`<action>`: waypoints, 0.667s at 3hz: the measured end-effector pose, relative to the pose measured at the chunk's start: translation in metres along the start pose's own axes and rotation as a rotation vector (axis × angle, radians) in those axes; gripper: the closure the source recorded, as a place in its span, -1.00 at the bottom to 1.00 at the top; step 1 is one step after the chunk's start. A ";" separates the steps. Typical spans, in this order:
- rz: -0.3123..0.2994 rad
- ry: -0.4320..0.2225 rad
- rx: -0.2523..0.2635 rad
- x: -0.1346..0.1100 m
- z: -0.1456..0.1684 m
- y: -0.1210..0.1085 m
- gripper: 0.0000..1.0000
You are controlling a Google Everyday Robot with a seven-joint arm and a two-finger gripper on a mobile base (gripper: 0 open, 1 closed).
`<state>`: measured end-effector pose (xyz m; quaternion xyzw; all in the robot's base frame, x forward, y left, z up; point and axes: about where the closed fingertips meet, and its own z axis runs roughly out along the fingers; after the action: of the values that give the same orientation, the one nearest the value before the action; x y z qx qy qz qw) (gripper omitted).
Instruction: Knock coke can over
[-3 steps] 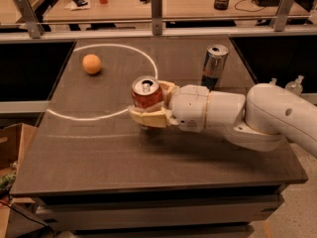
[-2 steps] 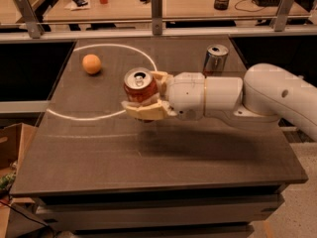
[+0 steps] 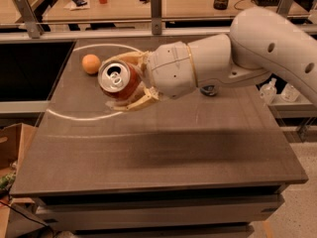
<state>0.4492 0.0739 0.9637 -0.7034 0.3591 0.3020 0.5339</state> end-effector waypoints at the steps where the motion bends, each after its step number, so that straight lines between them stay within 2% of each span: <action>1: -0.246 0.099 -0.167 -0.011 0.007 0.008 1.00; 2: -0.285 0.132 -0.204 -0.006 0.009 0.013 1.00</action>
Offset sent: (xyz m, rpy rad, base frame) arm -0.0133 0.0074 0.0030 -0.1573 -0.2154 0.1371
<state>0.4347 0.0813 0.9595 -0.8158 0.2576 0.2116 0.4725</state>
